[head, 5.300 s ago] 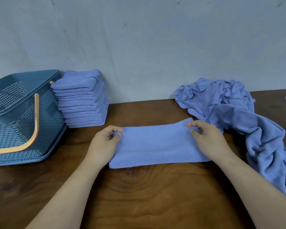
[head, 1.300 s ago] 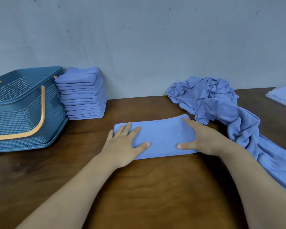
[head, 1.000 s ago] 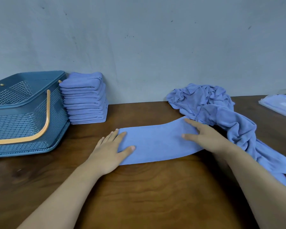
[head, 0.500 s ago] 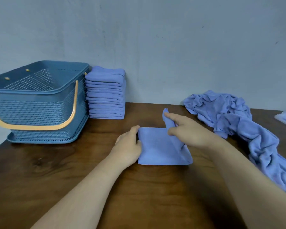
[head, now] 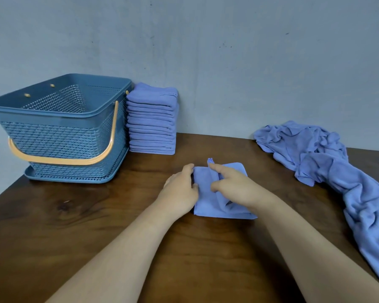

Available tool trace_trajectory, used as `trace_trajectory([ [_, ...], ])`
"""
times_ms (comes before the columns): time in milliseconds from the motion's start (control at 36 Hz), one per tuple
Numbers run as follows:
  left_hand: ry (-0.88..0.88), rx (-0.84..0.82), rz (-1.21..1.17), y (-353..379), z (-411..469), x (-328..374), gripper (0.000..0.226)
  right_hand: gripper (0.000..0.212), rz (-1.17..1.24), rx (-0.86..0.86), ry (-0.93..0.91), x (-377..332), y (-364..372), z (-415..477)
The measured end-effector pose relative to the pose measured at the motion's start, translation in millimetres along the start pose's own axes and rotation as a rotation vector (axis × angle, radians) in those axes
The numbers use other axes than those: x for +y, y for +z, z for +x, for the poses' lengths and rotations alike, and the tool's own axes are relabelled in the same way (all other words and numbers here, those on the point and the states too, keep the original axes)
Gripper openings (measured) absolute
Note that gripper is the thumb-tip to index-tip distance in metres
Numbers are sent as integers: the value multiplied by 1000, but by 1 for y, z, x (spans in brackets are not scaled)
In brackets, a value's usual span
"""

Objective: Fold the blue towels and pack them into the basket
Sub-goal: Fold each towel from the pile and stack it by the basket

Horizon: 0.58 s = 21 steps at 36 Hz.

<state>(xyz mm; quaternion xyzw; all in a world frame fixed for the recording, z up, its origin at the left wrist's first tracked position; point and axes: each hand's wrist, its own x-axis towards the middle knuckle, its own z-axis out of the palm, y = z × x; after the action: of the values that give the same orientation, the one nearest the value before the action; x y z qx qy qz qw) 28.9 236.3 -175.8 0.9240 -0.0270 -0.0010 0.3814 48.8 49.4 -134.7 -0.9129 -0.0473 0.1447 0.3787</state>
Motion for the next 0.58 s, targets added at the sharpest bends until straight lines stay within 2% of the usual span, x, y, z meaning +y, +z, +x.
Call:
trace_trajectory([
  [83,-2,2,8,0,0,1,65,72,7,-28,-10,-5,-3,1],
  [139,-1,-2,10,0,0,1,66,49,14,-16,-33,-10,-3,3],
  [167,-1,-4,10,0,0,0,66,52,26,-13,-35,-11,-3,5],
  [250,1,-4,5,0,0,-1,66,77,70,-72,-19,-13,3,6],
  [306,5,-5,-1,0,-1,-1,65,79,148,-123,-29,-13,10,5],
  [417,12,-6,-4,-2,-3,-1,63,56,418,-7,-67,-8,7,1],
  [472,11,-3,-16,-3,-4,0,62,45,477,106,-180,1,-6,4],
  [528,9,5,-37,-4,-5,1,62,43,318,233,-326,15,-22,9],
  [583,3,16,-65,-5,-5,2,62,44,29,282,-422,28,-34,12],
])
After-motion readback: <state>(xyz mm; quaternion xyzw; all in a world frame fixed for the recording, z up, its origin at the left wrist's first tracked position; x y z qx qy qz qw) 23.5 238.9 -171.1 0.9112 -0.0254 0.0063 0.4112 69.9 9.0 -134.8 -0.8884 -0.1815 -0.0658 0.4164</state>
